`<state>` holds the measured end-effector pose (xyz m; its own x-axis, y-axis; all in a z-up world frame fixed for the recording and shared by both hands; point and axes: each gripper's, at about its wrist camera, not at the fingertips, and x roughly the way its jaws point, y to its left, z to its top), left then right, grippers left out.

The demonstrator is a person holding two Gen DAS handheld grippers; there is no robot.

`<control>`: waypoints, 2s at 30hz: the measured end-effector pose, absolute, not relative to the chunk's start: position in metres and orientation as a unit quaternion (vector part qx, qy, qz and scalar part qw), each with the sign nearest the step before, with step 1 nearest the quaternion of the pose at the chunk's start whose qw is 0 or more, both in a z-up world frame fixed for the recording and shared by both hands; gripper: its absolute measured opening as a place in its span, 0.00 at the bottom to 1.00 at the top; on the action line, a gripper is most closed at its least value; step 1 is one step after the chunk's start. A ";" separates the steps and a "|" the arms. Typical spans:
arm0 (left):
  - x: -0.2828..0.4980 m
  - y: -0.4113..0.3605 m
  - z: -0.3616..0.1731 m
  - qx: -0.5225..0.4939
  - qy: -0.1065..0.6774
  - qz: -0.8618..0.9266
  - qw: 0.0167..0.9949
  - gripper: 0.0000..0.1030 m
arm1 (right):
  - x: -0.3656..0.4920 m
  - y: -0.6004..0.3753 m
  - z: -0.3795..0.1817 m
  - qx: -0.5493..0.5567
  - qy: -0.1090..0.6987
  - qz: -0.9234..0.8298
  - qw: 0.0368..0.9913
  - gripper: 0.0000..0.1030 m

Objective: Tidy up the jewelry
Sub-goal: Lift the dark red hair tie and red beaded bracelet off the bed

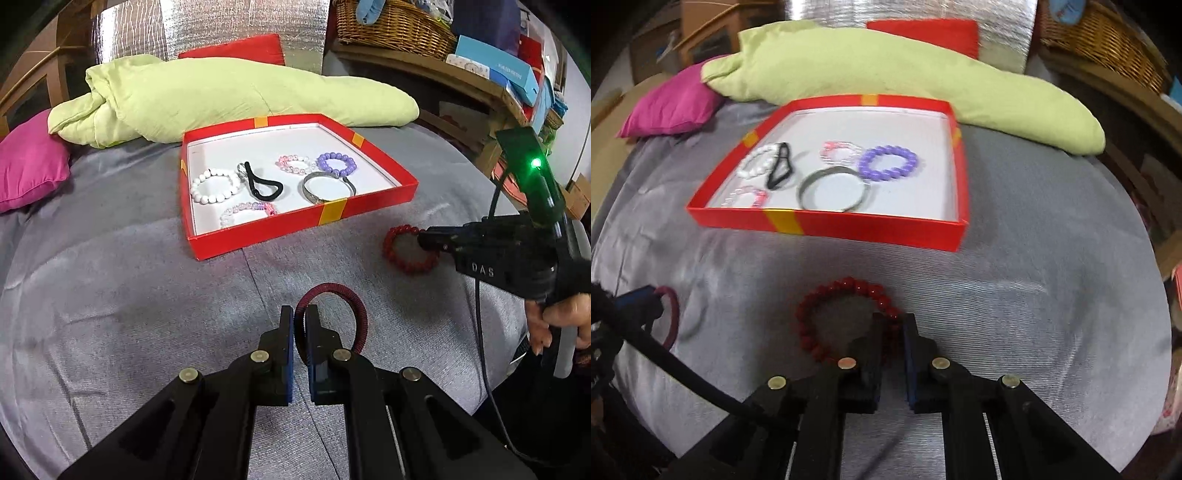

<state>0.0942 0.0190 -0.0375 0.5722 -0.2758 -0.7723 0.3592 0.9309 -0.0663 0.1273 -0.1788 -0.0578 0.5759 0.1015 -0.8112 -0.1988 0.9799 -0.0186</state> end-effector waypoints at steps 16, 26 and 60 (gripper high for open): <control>0.093 0.038 -0.024 0.025 0.404 -0.154 0.901 0.06 | 0.113 -0.176 -0.010 0.062 0.358 0.127 0.923 0.10; 0.088 0.052 -0.015 0.020 0.387 -0.137 0.911 0.06 | 0.103 -0.152 0.004 0.070 0.318 0.154 0.933 0.10; 0.094 0.038 -0.005 0.056 0.351 -0.074 0.932 0.06 | 0.107 -0.180 0.007 0.128 0.309 0.140 0.932 0.10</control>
<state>0.0941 0.0380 -0.0049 0.7426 -0.0977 -0.6625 0.1768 0.9828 0.0533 0.1069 -0.1801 0.0072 0.7701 0.3396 -0.5400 -0.1820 0.9283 0.3243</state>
